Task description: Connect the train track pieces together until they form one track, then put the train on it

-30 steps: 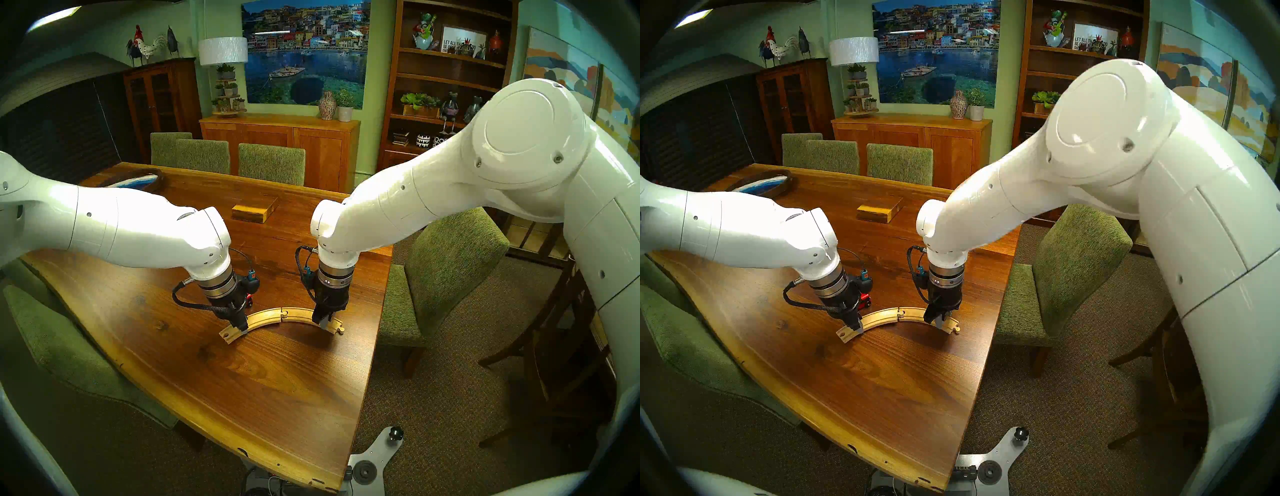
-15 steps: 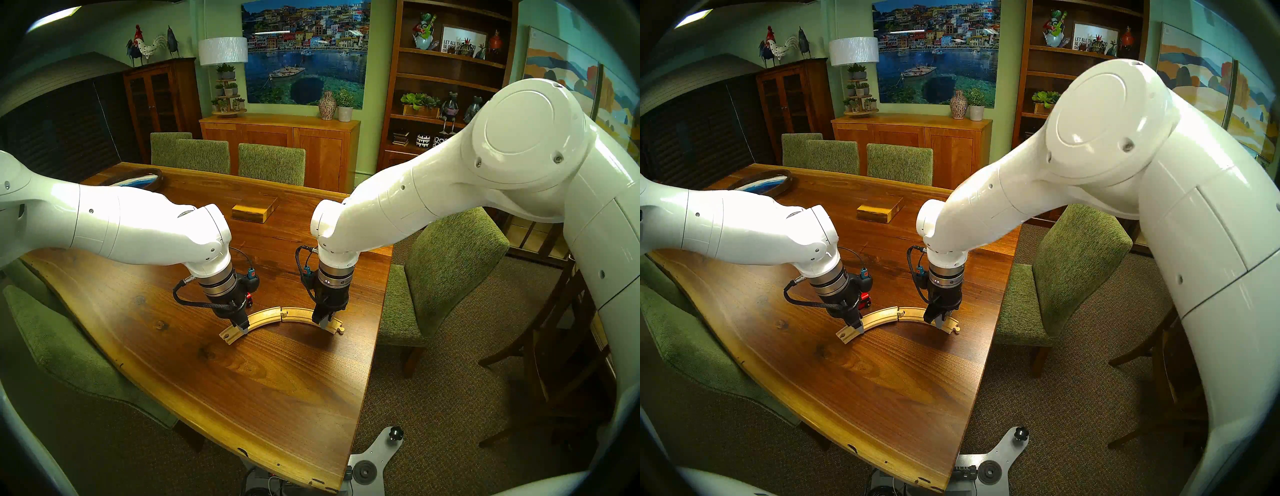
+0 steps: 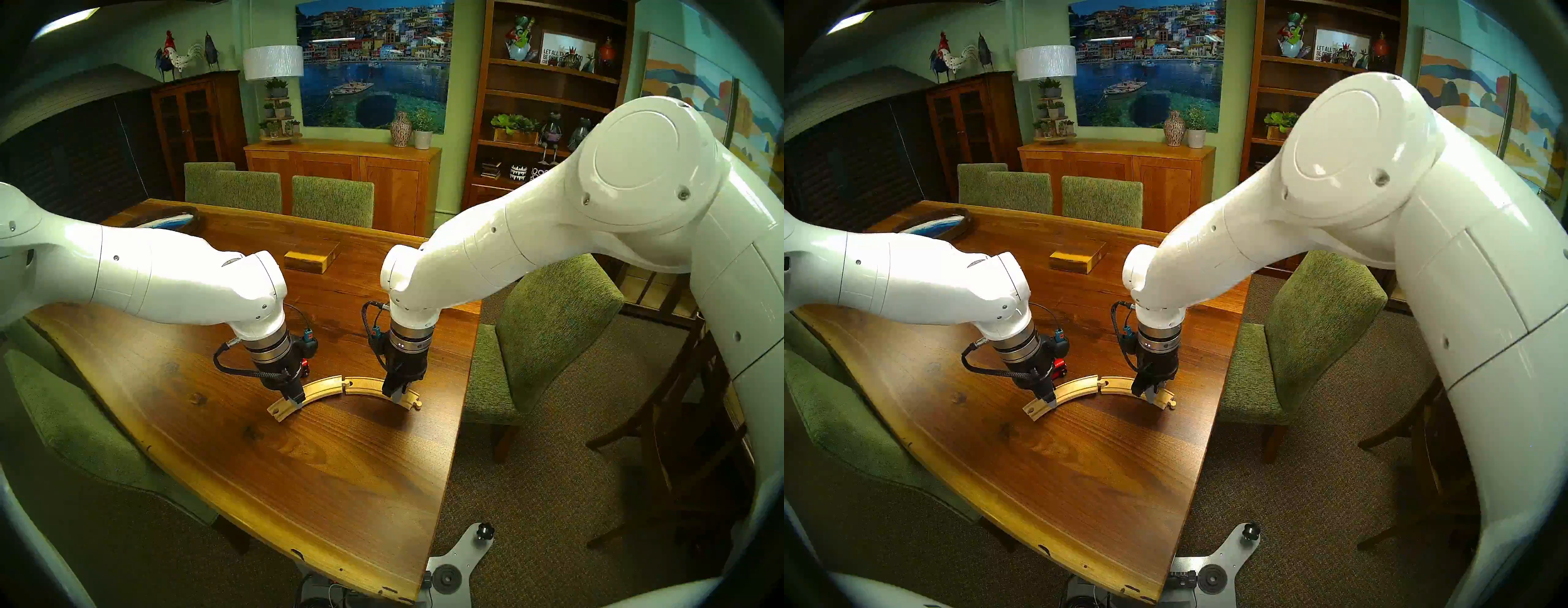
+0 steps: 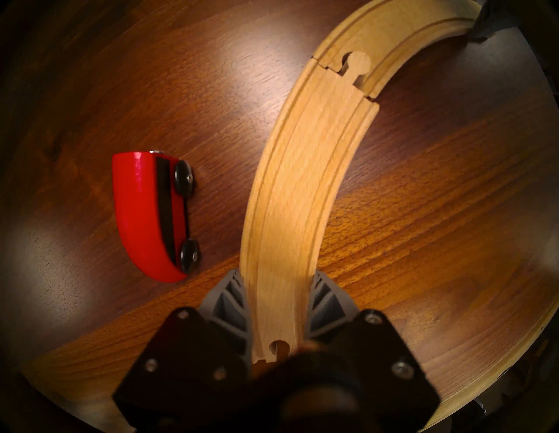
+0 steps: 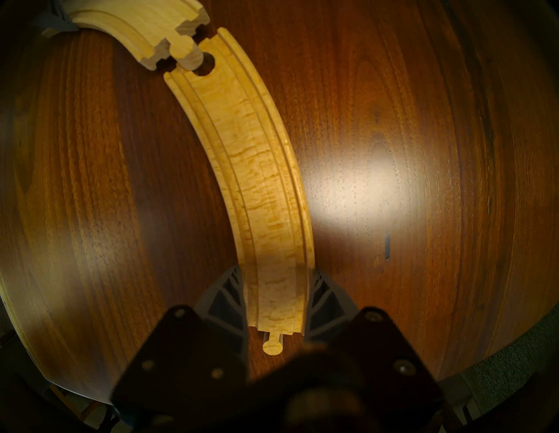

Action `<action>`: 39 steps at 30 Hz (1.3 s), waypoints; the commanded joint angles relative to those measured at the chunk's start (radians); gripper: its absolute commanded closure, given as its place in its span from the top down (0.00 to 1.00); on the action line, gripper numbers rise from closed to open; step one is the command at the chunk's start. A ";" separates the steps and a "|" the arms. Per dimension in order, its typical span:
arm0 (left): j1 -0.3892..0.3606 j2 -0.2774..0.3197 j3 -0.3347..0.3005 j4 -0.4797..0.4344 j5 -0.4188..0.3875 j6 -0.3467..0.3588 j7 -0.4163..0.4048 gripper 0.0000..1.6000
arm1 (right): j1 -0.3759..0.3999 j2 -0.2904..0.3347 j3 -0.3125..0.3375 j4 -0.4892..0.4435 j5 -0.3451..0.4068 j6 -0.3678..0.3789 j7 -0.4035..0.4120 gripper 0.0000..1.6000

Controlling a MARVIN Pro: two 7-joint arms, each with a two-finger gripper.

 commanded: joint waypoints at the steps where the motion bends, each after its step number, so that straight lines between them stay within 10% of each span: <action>1: -0.019 -0.012 -0.023 0.002 -0.002 -0.006 0.003 0.00 | 0.010 0.002 0.002 0.006 0.003 0.003 -0.002 0.00; 29: -0.020 -0.031 -0.020 0.003 -0.001 0.016 -0.010 0.00 | 0.010 0.002 0.002 0.006 0.003 0.003 -0.002 0.00; 30: -0.019 -0.031 -0.020 0.004 -0.001 0.017 -0.011 0.30 | 0.010 0.002 0.002 0.006 0.003 0.003 -0.002 0.00; 39: -0.019 -0.026 -0.021 0.000 0.003 0.014 -0.014 0.96 | 0.010 0.002 0.002 0.006 0.003 0.003 -0.002 0.00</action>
